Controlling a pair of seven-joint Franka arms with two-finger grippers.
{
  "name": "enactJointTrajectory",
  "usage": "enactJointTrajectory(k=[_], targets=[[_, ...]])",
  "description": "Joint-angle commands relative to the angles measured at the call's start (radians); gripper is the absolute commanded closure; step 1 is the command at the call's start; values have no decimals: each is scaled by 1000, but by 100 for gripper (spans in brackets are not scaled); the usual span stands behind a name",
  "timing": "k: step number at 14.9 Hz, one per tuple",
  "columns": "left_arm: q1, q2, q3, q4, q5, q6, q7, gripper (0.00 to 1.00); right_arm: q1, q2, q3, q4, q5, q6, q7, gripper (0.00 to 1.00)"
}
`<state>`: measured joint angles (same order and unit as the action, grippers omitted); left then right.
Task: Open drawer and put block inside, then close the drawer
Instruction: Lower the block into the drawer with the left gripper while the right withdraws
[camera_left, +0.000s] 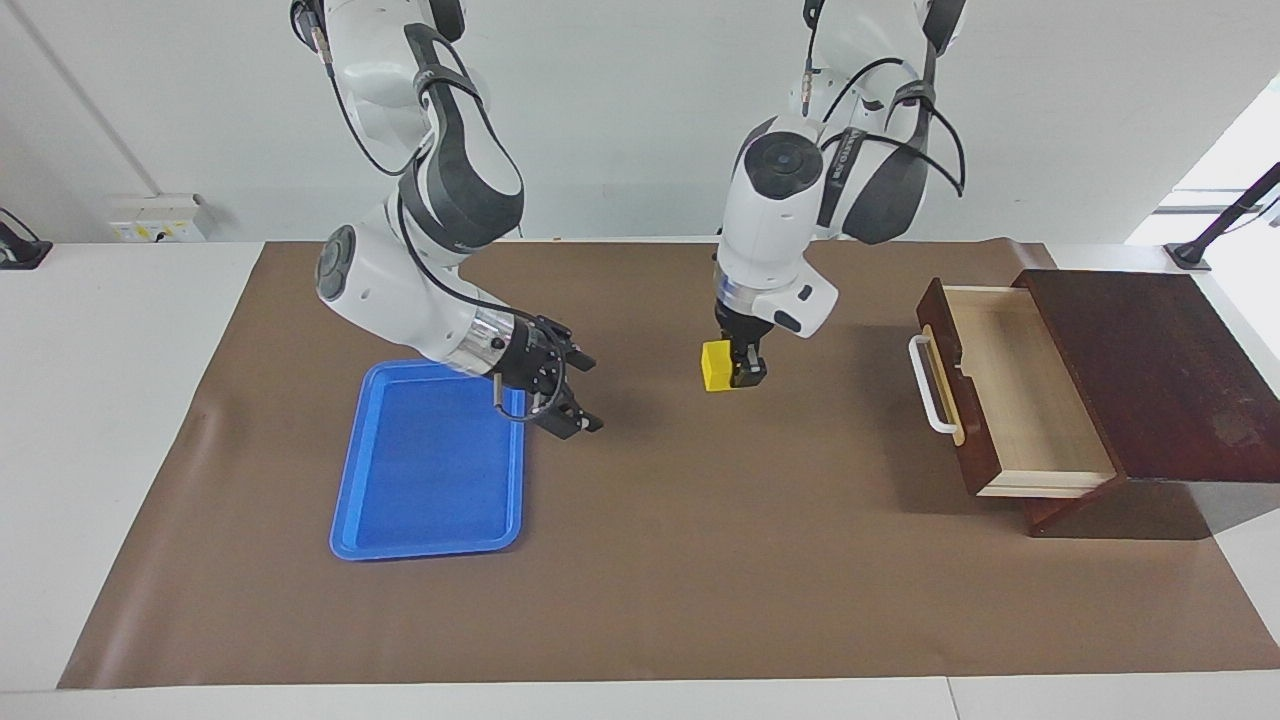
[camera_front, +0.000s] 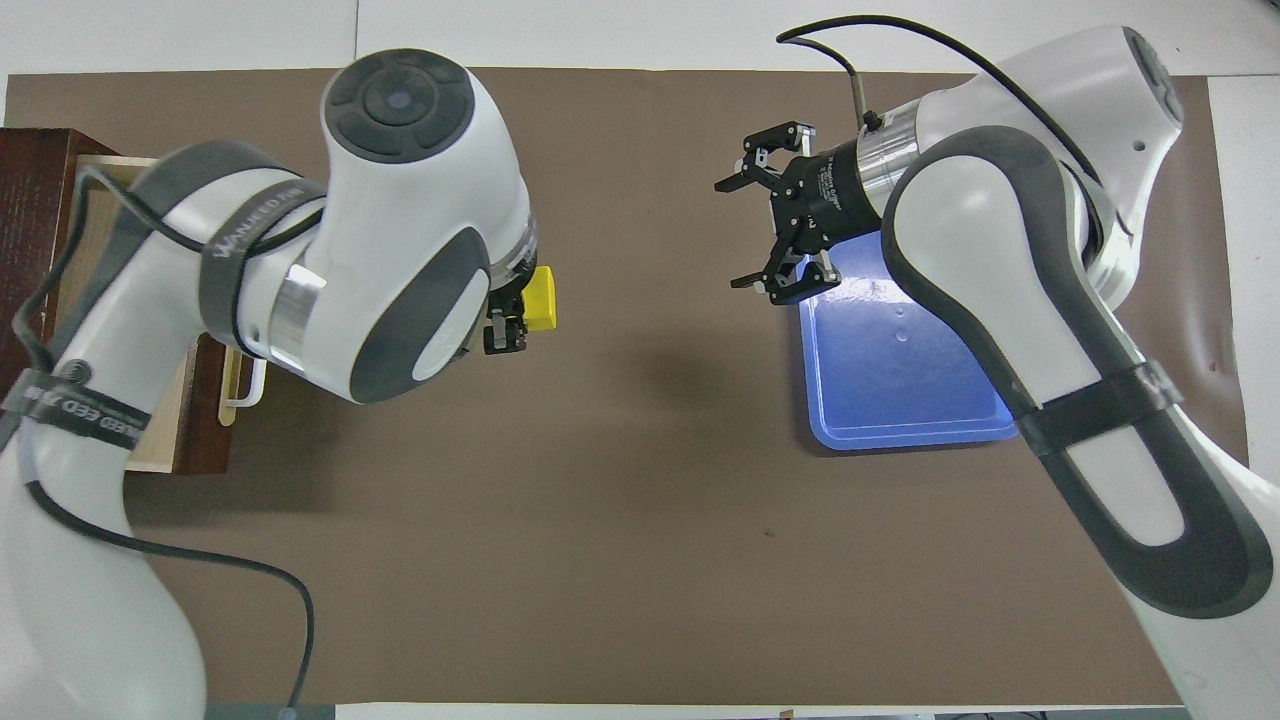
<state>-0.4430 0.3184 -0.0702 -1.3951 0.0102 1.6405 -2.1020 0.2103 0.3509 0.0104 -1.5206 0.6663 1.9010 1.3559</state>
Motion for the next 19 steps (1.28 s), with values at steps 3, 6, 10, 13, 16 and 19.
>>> enactJointTrajectory(k=[3,6,10,13,16,19], targets=[[251,-146,-5,-13,-44,-164,268,100,-123,-114,6,-41,-203,-186,-338,0],[364,-173,-3,-18,-39,-214,439,100,-160,-180,6,-42,-357,-285,-628,0],[516,-235,0,-161,-36,-93,652,100,-190,-280,6,-50,-537,-356,-1029,0],[582,-326,0,-379,-36,100,708,100,-200,-306,6,-52,-628,-414,-1297,0],[621,-328,0,-406,-36,134,725,100,-190,-306,8,-50,-706,-412,-1325,0],[623,-347,3,-517,-35,212,695,100,-200,-300,10,-43,-709,-361,-1330,0]])
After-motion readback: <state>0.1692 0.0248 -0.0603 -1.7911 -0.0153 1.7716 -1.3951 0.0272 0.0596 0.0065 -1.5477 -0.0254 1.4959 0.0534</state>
